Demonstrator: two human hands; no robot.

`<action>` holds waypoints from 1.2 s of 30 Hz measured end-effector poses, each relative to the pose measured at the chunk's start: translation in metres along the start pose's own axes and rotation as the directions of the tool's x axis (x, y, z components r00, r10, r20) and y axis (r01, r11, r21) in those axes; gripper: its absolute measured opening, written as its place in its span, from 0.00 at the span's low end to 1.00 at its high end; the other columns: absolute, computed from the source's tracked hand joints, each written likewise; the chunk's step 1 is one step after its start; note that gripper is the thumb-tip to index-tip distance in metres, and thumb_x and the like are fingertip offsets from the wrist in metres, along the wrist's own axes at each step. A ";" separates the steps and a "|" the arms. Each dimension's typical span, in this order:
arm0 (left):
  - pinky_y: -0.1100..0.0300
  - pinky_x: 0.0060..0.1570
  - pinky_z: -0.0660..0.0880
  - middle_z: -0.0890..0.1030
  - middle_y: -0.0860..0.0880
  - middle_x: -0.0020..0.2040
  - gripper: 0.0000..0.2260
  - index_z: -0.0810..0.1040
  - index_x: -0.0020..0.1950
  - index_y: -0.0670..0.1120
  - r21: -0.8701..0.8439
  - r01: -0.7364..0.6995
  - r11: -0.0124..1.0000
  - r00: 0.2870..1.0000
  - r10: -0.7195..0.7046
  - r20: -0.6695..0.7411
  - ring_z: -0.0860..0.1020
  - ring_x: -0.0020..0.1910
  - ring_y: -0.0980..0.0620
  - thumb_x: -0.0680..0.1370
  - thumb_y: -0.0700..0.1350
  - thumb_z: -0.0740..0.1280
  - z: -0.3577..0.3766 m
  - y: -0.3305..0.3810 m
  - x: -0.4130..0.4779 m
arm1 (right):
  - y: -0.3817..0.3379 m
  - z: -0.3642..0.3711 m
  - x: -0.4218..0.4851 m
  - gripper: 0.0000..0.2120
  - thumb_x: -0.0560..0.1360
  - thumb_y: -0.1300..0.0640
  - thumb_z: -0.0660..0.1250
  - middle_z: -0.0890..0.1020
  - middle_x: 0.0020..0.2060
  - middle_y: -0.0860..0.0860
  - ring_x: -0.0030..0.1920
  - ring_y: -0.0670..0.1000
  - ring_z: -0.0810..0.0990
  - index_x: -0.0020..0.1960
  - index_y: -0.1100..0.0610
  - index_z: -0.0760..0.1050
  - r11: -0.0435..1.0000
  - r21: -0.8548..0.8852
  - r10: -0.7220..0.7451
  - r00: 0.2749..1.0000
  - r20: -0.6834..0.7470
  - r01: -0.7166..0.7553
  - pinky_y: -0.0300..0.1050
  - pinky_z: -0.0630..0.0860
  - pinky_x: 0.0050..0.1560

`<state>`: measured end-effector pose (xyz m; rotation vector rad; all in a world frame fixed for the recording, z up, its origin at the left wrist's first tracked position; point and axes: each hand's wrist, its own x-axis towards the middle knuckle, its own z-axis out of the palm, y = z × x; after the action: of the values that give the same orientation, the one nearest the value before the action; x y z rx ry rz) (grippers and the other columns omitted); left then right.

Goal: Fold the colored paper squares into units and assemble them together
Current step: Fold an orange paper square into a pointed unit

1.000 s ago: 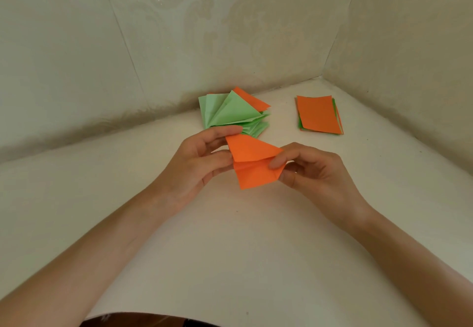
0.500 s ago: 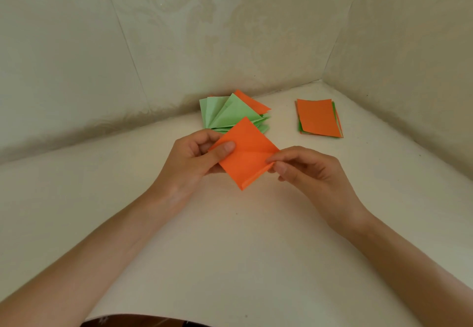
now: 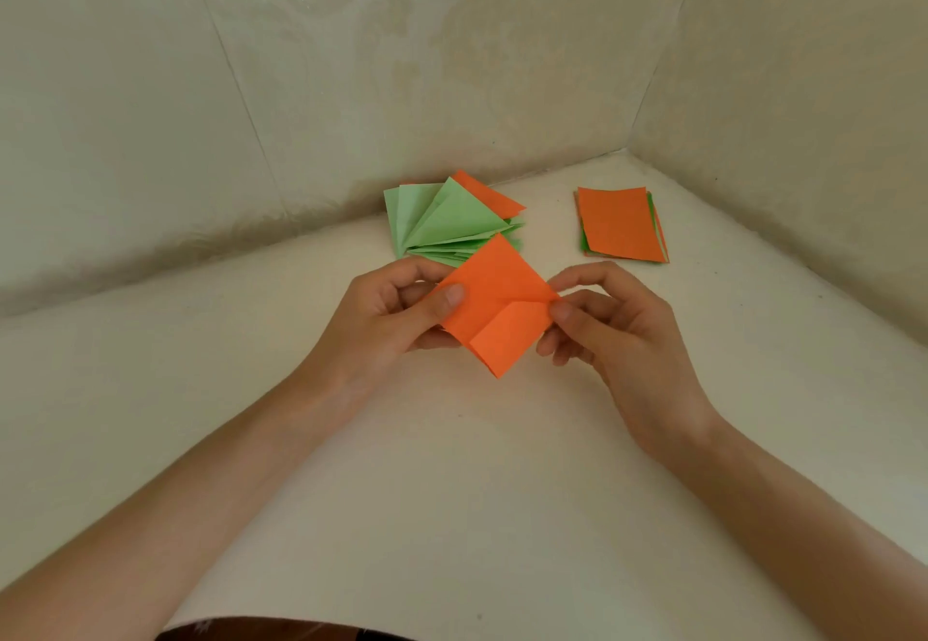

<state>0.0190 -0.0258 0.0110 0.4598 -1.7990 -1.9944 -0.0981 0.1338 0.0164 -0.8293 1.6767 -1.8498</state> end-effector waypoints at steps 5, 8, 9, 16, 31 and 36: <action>0.62 0.36 0.78 0.83 0.48 0.38 0.14 0.78 0.46 0.43 -0.079 0.061 0.995 0.998 -0.060 0.014 0.81 0.36 0.53 0.73 0.53 0.61 0.002 0.003 0.000 | -0.004 -0.004 0.001 0.10 0.76 0.73 0.58 0.81 0.33 0.55 0.33 0.51 0.81 0.45 0.64 0.76 0.993 0.115 0.039 0.999 0.011 -0.040 0.40 0.77 0.35; 0.62 0.34 0.78 0.82 0.46 0.38 0.16 0.78 0.45 0.42 -0.077 0.083 0.994 0.997 -0.082 0.015 0.81 0.34 0.52 0.72 0.53 0.61 0.002 0.004 0.000 | -0.003 -0.005 0.002 0.13 0.76 0.74 0.56 0.82 0.33 0.56 0.35 0.51 0.81 0.45 0.65 0.77 0.992 0.122 0.042 0.999 0.018 -0.044 0.39 0.77 0.37; 0.62 0.34 0.78 0.82 0.46 0.37 0.15 0.79 0.45 0.41 -0.064 0.083 0.994 0.996 -0.083 0.013 0.80 0.34 0.53 0.72 0.53 0.62 0.002 0.005 0.000 | -0.003 -0.006 0.003 0.13 0.75 0.74 0.56 0.82 0.33 0.56 0.35 0.51 0.81 0.44 0.65 0.78 0.993 0.110 0.032 0.999 0.024 -0.035 0.39 0.77 0.37; 0.66 0.32 0.75 0.81 0.52 0.34 0.08 0.79 0.46 0.45 0.205 0.027 0.978 0.991 -0.053 0.122 0.78 0.34 0.58 0.70 0.36 0.72 -0.002 0.002 0.001 | -0.008 -0.007 0.000 0.03 0.73 0.59 0.67 0.82 0.35 0.45 0.37 0.43 0.77 0.45 0.54 0.79 0.917 -0.379 -0.095 0.992 0.088 0.121 0.40 0.71 0.40; 0.55 0.49 0.73 0.80 0.48 0.53 0.16 0.81 0.57 0.47 0.816 -0.576 0.056 0.807 0.197 0.556 0.79 0.46 0.47 0.78 0.49 0.58 0.023 -0.019 -0.033 | 0.011 -0.024 -0.022 0.24 0.66 0.69 0.56 0.78 0.50 0.54 0.51 0.57 0.72 0.54 0.52 0.81 0.196 -0.886 -0.314 0.883 0.348 0.419 0.50 0.71 0.48; 0.54 0.52 0.74 0.80 0.45 0.55 0.16 0.81 0.57 0.45 0.825 -0.563 0.052 0.814 0.206 0.542 0.80 0.46 0.46 0.79 0.49 0.58 0.017 -0.027 -0.041 | 0.011 -0.042 -0.031 0.32 0.61 0.65 0.47 0.81 0.50 0.55 0.54 0.58 0.69 0.54 0.53 0.82 -0.096 -0.890 -0.241 0.857 0.455 0.446 0.50 0.64 0.51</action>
<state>0.0435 0.0119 -0.0149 -0.0772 -2.8425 -0.1953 -0.1075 0.1833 -0.0004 -2.0815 2.7876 -0.2449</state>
